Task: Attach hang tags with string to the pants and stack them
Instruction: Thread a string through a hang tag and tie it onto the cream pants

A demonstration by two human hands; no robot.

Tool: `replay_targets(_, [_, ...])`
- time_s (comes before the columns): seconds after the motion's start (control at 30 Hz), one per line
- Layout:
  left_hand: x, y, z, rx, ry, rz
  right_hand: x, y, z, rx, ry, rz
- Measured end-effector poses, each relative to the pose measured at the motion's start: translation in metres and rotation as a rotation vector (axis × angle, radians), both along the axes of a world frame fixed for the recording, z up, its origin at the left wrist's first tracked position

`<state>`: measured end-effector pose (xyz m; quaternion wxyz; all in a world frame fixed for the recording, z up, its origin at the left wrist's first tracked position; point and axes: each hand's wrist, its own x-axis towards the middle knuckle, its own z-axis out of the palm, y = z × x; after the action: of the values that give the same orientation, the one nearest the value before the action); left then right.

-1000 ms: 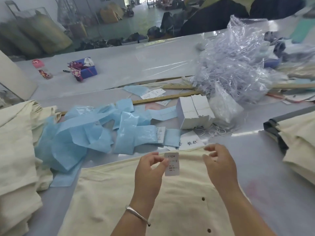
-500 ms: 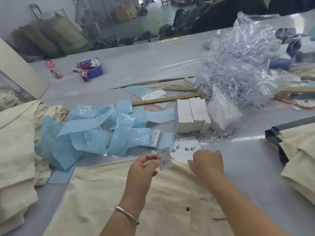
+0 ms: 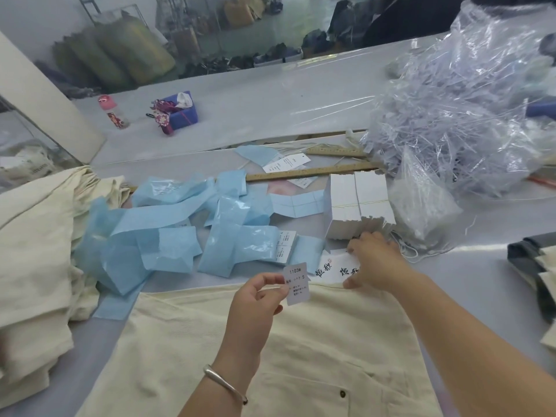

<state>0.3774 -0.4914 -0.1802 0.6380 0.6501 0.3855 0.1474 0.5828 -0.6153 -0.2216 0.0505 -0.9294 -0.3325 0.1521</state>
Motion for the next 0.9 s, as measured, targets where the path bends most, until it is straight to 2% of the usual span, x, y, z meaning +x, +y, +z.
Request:
replay_targets(0.13, [0.002, 0.0, -0.002, 0.002, 0.016, -0.015, -0.006, 0.001, 0.004, 0.037, -0.008, -0.01])
replay_targets(0.3, [0.0, 0.001, -0.002, -0.01, 0.007, -0.017, -0.024, -0.003, -0.002, 0.082, -0.114, -0.046])
replay_targets(0.47, [-0.006, -0.001, -0.001, -0.015, 0.014, -0.022, -0.034, -0.011, -0.008, 0.462, -0.004, -0.297])
replay_targets(0.53, [-0.009, -0.001, 0.001, -0.018, 0.012, -0.025, -0.032, -0.016, -0.006, 0.59, -0.026, -0.383])
replay_targets(0.67, [-0.014, 0.0, 0.004, -0.018, 0.007, -0.028, -0.032, -0.023, 0.004, 0.747, -0.073, -0.396])
replay_targets(0.8, [-0.02, -0.001, 0.005, -0.015, 0.002, -0.026, -0.033, -0.026, 0.001, 0.516, -0.284, -0.249])
replay_targets(0.9, [-0.023, -0.002, 0.007, -0.013, 0.001, -0.032, -0.033, -0.029, 0.0, 0.485, -0.393, -0.174])
